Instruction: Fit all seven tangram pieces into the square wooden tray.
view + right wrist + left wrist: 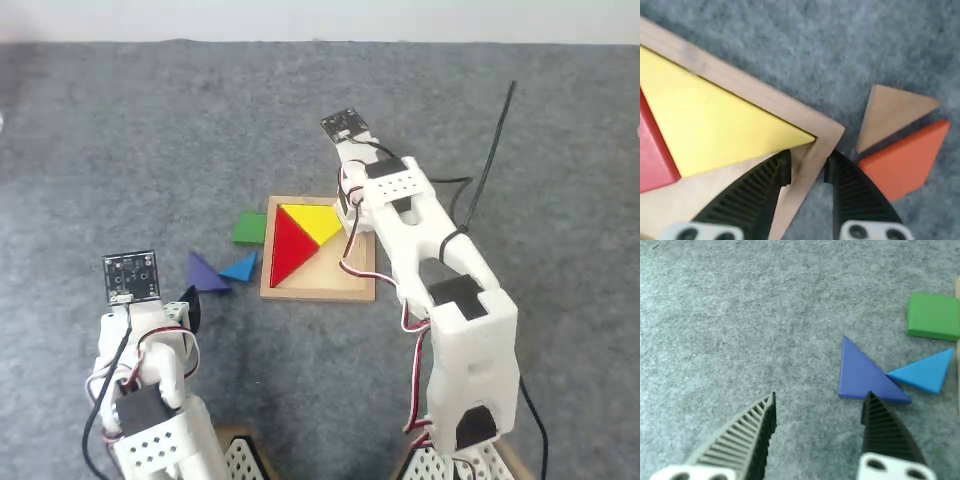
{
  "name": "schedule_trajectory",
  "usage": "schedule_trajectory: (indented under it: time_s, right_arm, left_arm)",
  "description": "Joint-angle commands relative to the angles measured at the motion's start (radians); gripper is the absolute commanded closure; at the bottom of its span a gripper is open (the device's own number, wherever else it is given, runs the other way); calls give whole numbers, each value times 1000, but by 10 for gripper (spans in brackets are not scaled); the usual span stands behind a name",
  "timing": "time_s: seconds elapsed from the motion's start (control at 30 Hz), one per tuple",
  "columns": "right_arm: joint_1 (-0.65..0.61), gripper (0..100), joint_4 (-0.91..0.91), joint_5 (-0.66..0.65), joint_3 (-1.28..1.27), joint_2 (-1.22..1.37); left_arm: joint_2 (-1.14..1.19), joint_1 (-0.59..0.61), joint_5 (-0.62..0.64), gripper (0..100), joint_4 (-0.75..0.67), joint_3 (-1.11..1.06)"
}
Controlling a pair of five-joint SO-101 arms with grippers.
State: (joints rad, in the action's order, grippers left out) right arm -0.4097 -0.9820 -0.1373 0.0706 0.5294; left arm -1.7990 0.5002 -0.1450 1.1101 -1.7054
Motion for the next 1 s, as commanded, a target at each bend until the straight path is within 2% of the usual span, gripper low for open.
schedule_trajectory:
  time_s: [0.0, 0.1, 0.4, 0.6, 0.8, 0.97]
  right_arm:
    - [-35, 869, -39, 17, 57, -56]
    - [-35, 868, -88, 77, 35, -134]
    - [-104, 872, -99, 89, -241, -326]
    - [-30, 872, -22, 87, -416, -344]
    - [54, 872, -28, 77, -433, -346]
    - [58, 872, -28, 44, -433, -348]
  left_arm:
    - [-17, -5, 8, 730, 3, 22]
    - [-17, -5, 8, 730, 3, 22]
    - [-17, -5, 8, 730, 3, 22]
    - [-17, -5, 8, 730, 3, 22]
    - [-17, -5, 8, 730, 3, 22]
    - [-17, -5, 8, 730, 3, 22]
